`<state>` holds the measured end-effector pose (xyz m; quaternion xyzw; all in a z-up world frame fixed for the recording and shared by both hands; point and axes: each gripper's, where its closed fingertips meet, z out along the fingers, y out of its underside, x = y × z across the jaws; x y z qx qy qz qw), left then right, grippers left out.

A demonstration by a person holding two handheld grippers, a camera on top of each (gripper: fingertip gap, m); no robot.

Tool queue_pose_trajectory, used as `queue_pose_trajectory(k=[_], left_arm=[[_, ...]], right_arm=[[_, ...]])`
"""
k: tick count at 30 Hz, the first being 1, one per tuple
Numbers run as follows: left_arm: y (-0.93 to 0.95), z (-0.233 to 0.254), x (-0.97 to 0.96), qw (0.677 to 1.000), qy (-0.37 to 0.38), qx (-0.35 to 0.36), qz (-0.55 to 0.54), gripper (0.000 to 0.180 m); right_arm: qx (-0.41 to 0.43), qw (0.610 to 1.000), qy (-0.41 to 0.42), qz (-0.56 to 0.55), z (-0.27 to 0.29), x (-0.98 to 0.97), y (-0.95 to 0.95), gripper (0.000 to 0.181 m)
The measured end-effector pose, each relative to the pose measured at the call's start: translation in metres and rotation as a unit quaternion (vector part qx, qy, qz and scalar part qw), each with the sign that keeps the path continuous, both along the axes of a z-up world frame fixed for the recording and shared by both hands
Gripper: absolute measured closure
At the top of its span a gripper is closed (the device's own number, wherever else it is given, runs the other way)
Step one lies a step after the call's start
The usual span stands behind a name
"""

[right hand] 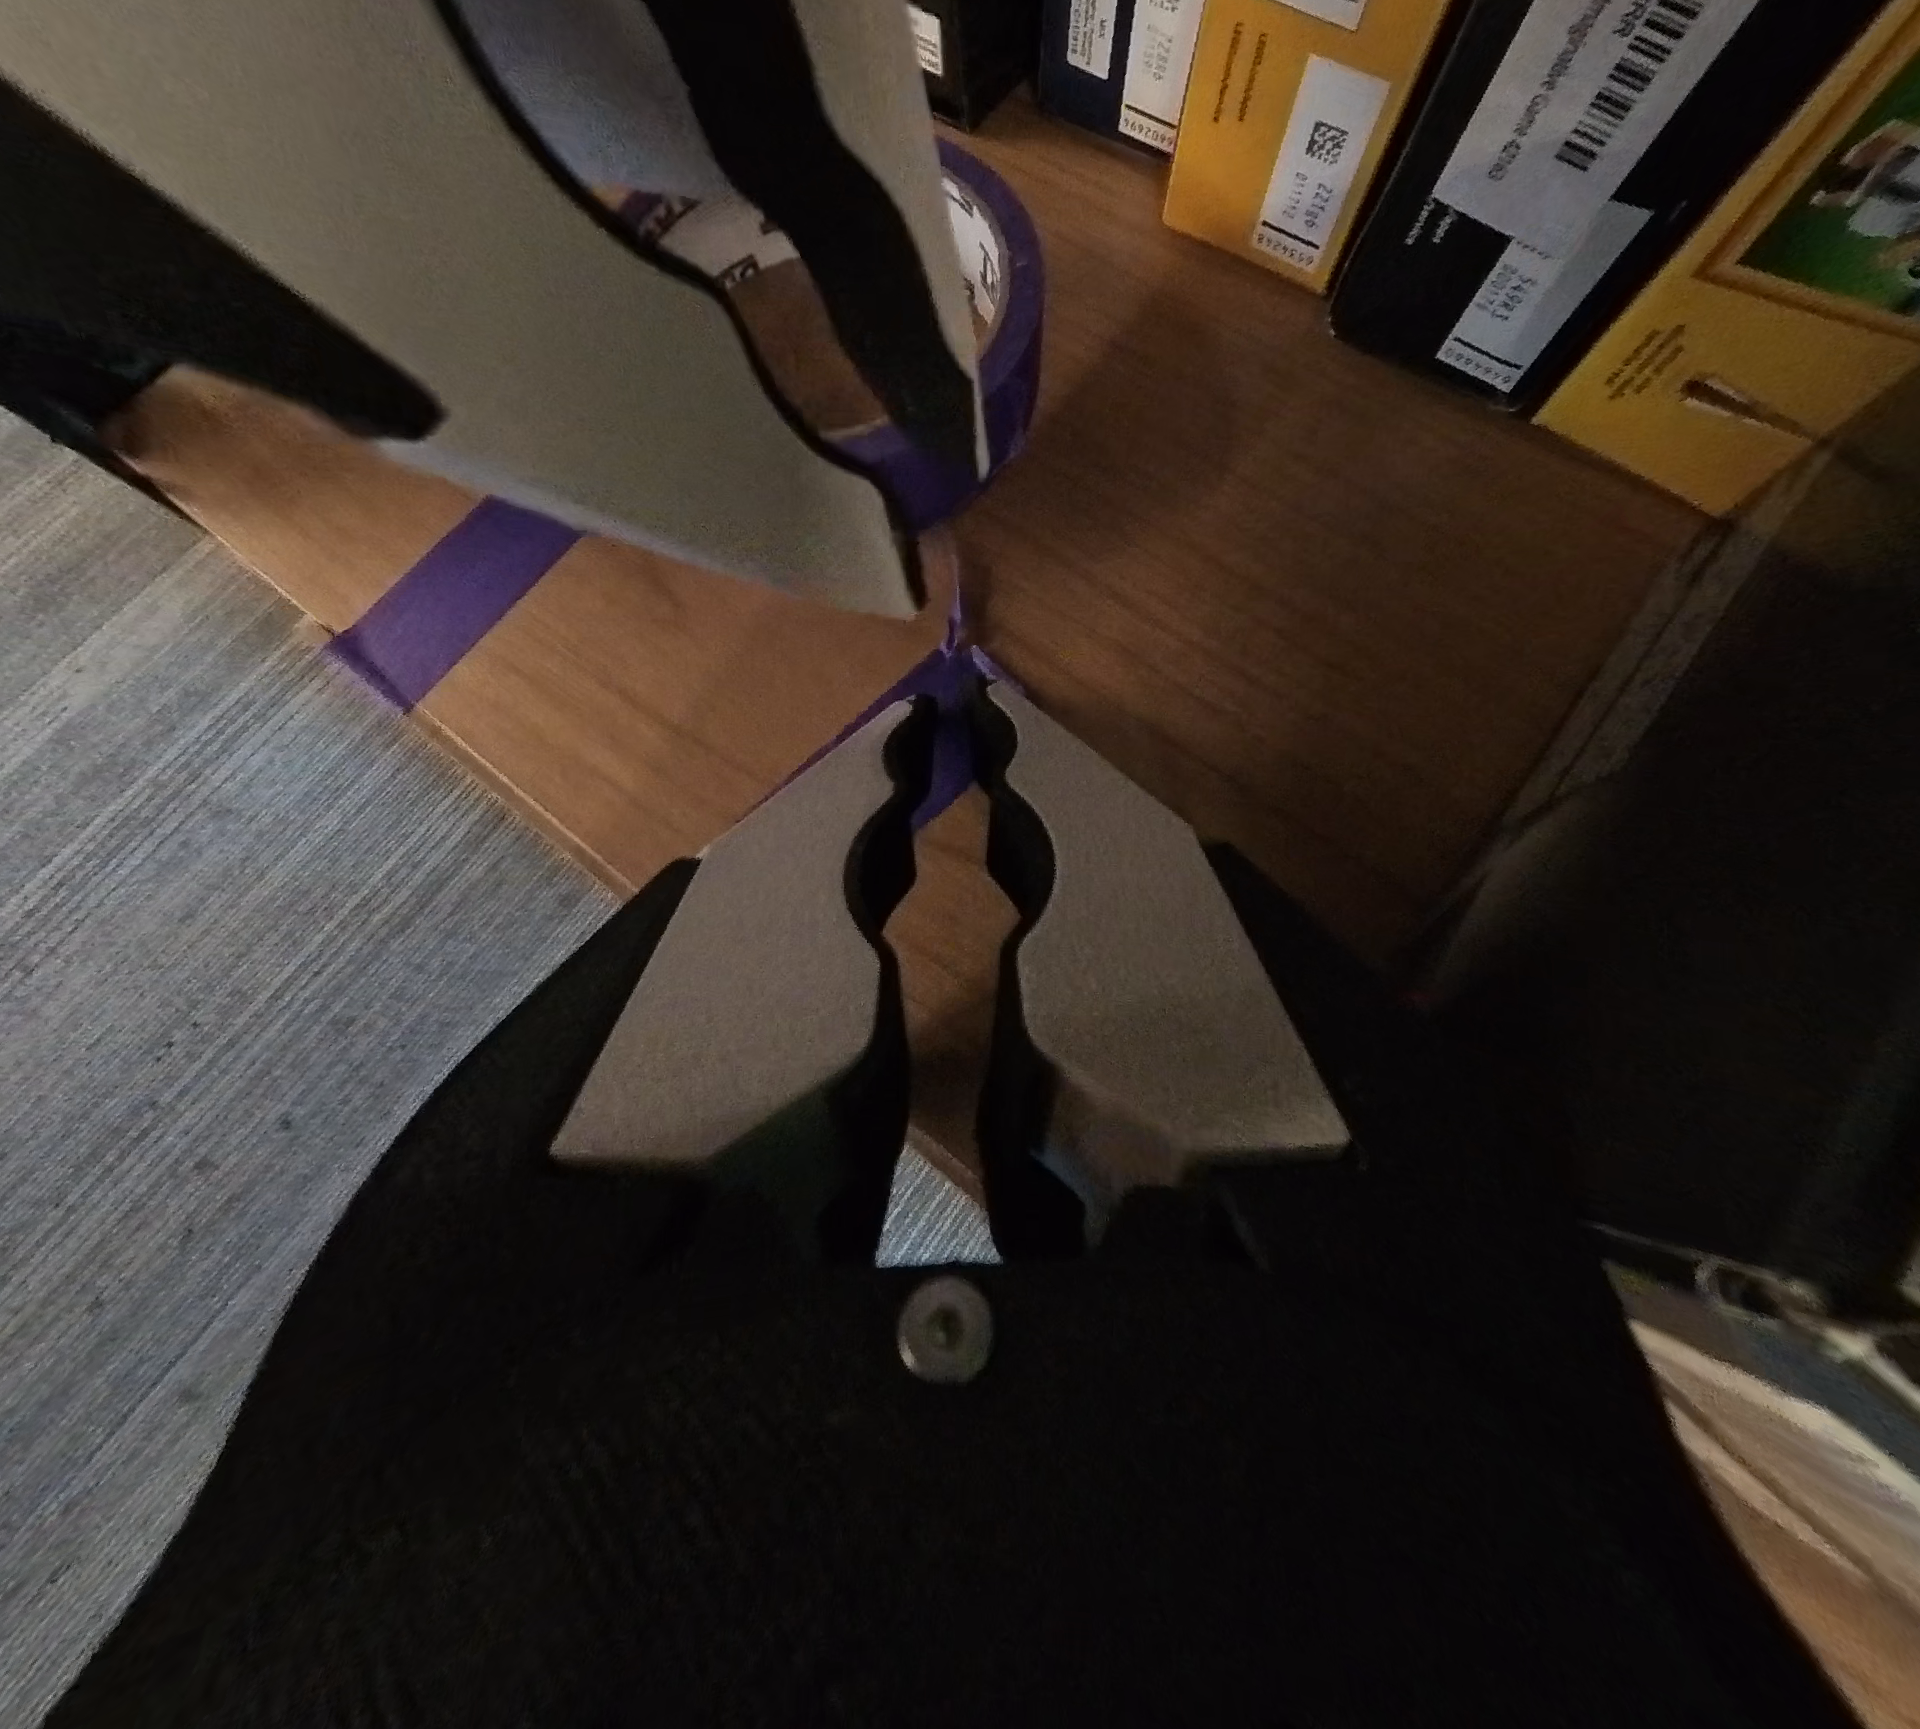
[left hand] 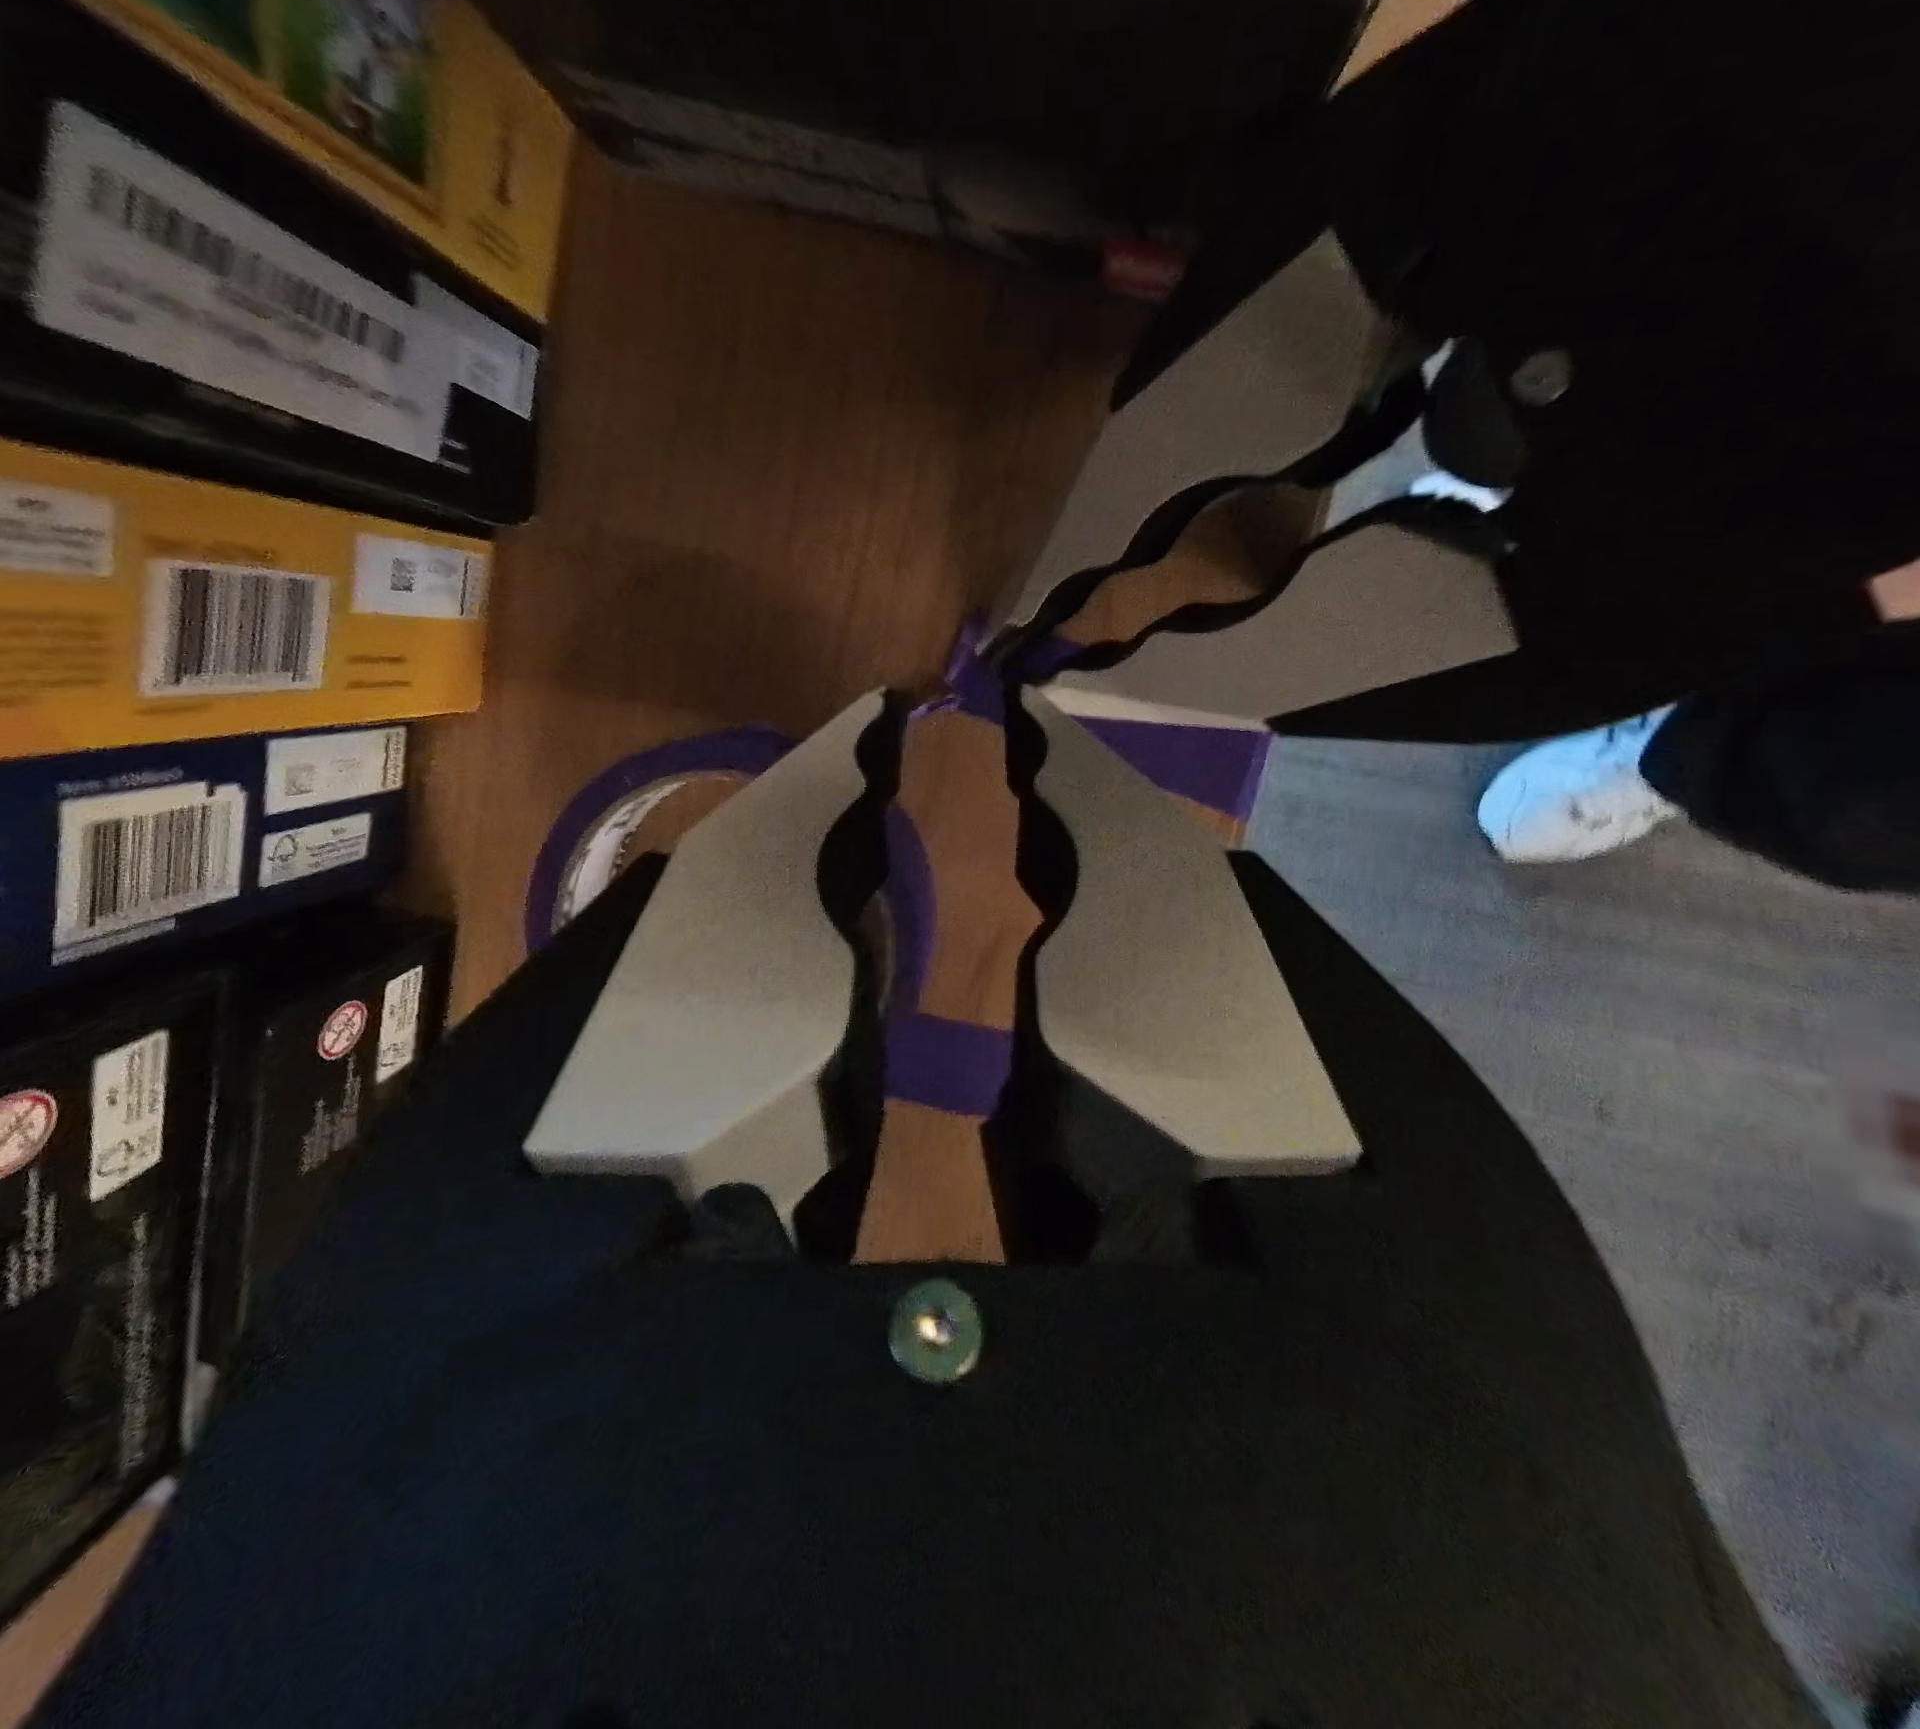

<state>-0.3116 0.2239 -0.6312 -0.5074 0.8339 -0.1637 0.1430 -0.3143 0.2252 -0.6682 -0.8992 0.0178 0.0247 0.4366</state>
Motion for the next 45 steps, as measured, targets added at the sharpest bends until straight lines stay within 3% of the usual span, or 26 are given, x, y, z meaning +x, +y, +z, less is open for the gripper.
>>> queue_pose_trajectory(k=[3, 8, 22, 35, 45], left_arm=[[-0.002, -0.006, -0.005, 0.999, 0.036, 0.001, -0.036, 0.157], [0.001, -0.024, -0.01, 0.98, 0.09, 0.082, -0.155, 0.156], [0.013, -0.043, -0.004, 0.952, 0.116, 0.117, -0.26, 0.159], [0.011, -0.044, -0.005, 0.952, 0.141, 0.087, -0.258, 0.18], [0.012, -0.044, -0.008, 0.958, 0.148, 0.096, -0.224, 0.18]], right_arm=[[0.008, 1.0, -0.004, -0.004, 0.001, 0.002, -0.003, 0.175], [0.022, 1.0, -0.004, -0.005, 0.003, 0.003, -0.006, 0.175], [0.091, 0.994, -0.034, 0.041, 0.012, 0.002, -0.012, 0.171], [0.106, 0.992, -0.043, 0.05, 0.014, -0.001, -0.012, 0.167], [0.112, 0.992, -0.041, 0.047, 0.015, 0.0, -0.012, 0.167]])
